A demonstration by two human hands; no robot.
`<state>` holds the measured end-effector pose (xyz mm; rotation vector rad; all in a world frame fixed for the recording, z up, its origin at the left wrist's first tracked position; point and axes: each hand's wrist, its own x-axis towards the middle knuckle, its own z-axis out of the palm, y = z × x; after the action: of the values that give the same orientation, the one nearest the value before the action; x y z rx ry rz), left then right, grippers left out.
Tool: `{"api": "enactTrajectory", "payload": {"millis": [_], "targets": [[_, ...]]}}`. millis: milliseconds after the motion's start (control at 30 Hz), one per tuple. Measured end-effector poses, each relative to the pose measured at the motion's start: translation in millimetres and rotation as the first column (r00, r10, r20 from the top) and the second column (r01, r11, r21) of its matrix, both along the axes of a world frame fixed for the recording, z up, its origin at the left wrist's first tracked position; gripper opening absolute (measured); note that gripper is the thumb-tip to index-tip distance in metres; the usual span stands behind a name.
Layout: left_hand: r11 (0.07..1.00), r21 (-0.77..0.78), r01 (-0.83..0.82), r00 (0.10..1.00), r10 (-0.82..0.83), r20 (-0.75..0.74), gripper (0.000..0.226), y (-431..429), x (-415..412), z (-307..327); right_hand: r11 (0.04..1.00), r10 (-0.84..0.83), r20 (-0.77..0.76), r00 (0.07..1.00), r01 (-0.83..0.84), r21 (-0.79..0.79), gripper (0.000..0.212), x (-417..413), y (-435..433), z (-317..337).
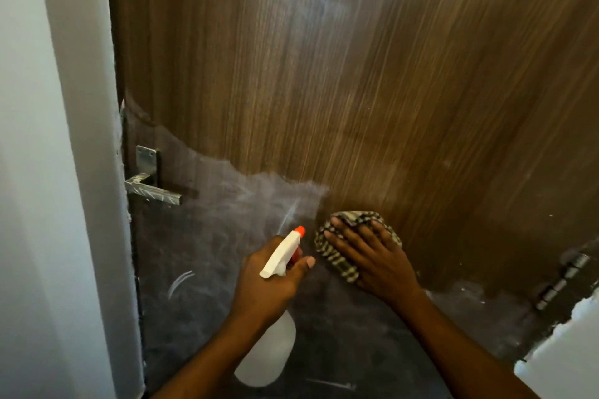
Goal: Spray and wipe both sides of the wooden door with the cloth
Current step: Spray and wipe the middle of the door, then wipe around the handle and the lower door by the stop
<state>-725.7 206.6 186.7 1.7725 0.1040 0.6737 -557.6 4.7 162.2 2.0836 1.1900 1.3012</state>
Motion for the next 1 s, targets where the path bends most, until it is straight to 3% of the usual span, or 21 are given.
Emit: {"api": "enactTrajectory", "payload": {"millis": [67, 133, 200, 333, 533, 633, 700, 767, 867, 1000], "targets": [[1.0, 0.0, -0.015, 1.0, 0.015, -0.004, 0.028, 7.5, -2.9, -1.5, 0.992, -0.035, -0.009, 0.999, 0.036, 0.125, 0.078, -1.5, 3.7, 8.8], [1.0, -0.002, -0.031, 0.999, 0.031, -0.009, 0.027, 18.4, -5.1, 0.2, 0.935, -0.079, -0.021, 0.997, 0.081, 0.344, 0.073, -4.7, 38.9, 27.1], [0.998, -0.008, -0.058, 0.998, 0.058, -0.019, 0.033, 30.4, -5.5, 3.9, 0.88, -0.084, -0.035, 0.996, 0.091, 0.466, 0.068, -8.8, 86.4, 40.5], [0.996, 0.029, -0.086, 0.996, 0.085, 0.014, 0.036, 52.4, -3.7, 11.3, 0.96, -0.005, -0.059, 0.998, 0.021, 0.278, 0.071, -7.5, 132.9, 22.7], [0.997, 0.032, -0.073, 0.997, 0.072, 0.032, 0.031, 72.6, -13.9, 10.0, 0.998, 0.021, -0.04, 0.999, -0.023, -0.05, 0.074, -9.1, 86.4, 8.8], [0.995, -0.037, -0.089, 0.996, 0.089, 0.006, 0.029, 83.5, -20.4, 10.3, 0.996, -0.034, -0.03, 0.999, 0.036, 0.079, 0.071, -16.6, 82.0, 29.1], [0.993, -0.064, -0.102, 0.995, 0.102, -0.004, 0.032, 89.6, -21.7, 11.0, 0.964, -0.05, -0.041, 0.998, 0.059, 0.26, 0.064, -19.4, 114.1, 44.8], [0.99, -0.056, -0.128, 0.992, 0.127, -0.02, 0.031, 98.7, -23.0, 14.7, 0.945, -0.032, -0.065, 0.997, 0.051, 0.323, 0.062, -18.0, 160.5, 53.2], [0.989, -0.023, -0.143, 0.99, 0.143, 0.004, 0.032, 114.7, -25.5, 22.3, 0.987, 0.007, -0.076, 0.997, 0.005, 0.162, 0.068, -13.3, 206.9, 40.5], [0.992, 0.003, -0.129, 0.992, 0.129, 0.01, 0.037, 131.2, -31.7, 23.0, 0.992, 0.03, -0.08, 0.996, -0.04, -0.118, 0.069, -9.1, 204.0, 3.7]]}}
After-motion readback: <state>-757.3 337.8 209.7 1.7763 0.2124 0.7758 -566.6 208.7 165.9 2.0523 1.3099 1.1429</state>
